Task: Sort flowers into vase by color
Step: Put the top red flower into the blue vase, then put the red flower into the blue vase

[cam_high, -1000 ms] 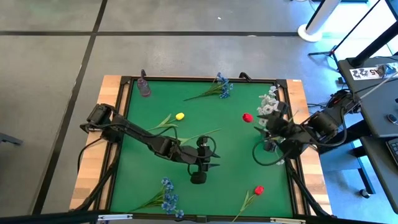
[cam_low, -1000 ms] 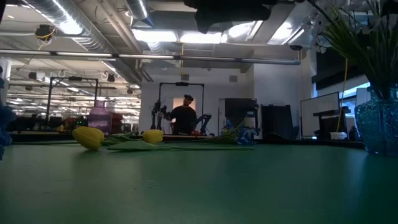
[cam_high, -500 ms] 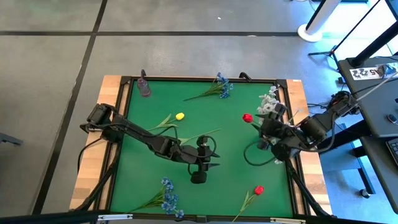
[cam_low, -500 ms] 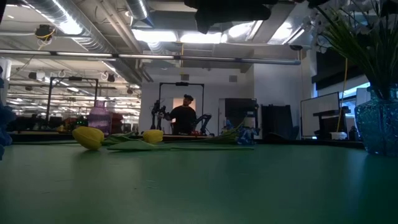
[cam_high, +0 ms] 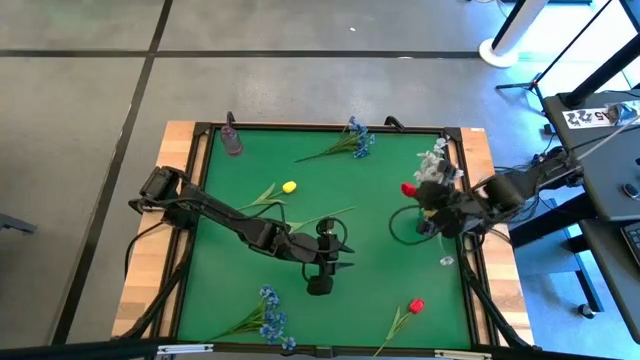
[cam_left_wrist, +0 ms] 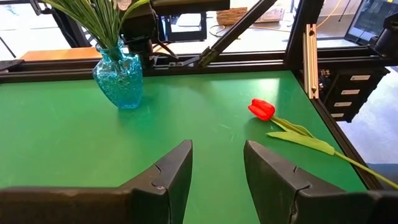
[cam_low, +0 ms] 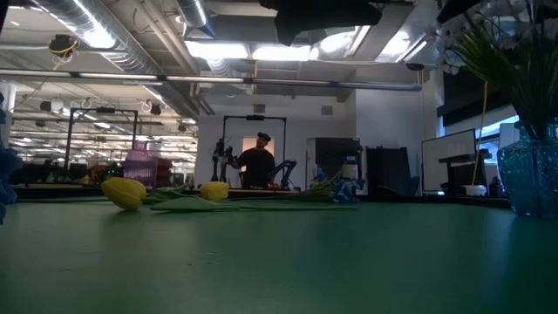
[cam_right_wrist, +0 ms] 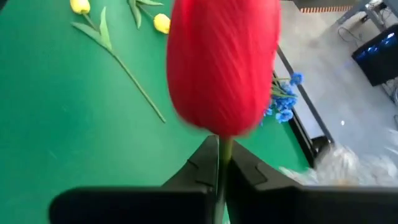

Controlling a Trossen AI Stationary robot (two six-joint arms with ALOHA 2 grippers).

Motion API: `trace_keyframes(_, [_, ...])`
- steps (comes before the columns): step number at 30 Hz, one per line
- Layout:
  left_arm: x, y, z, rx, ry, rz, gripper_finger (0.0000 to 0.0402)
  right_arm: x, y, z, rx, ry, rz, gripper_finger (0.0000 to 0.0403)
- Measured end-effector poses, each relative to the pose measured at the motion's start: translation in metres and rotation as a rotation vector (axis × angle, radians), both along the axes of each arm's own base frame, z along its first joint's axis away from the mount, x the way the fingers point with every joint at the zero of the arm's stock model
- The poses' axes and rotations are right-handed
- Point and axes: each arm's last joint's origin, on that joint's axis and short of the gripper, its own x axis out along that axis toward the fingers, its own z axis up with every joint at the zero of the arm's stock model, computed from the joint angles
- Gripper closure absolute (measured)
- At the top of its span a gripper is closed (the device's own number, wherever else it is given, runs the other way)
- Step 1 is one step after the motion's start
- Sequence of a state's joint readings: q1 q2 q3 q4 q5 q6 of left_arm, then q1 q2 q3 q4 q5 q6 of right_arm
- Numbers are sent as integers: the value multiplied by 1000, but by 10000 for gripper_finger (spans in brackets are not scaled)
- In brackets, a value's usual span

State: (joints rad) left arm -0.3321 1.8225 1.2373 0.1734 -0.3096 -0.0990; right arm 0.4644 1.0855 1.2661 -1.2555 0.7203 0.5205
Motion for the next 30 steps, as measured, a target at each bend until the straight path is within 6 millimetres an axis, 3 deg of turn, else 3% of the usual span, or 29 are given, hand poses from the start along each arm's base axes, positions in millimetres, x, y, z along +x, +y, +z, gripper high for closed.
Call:
trace_keyframes(5, [0,2,0,4,4,2,260,-26,-12,11,45,-25,2,398])
trace_keyframes(8, [0,2,0,5,4,3,260,-33,-15,7,86,-13,15,390])
trace_keyframes(16, [0,-1,0,39,2,-35,260,-34,-12,-9,150,77,49,301])
trace_keyframes(23, [1,-3,4,-11,-41,-25,260,-36,-13,32,162,-25,124,221])
trace_keyframes(30, [11,-29,-16,-109,-131,-62,260,-47,-21,53,82,-127,149,211])
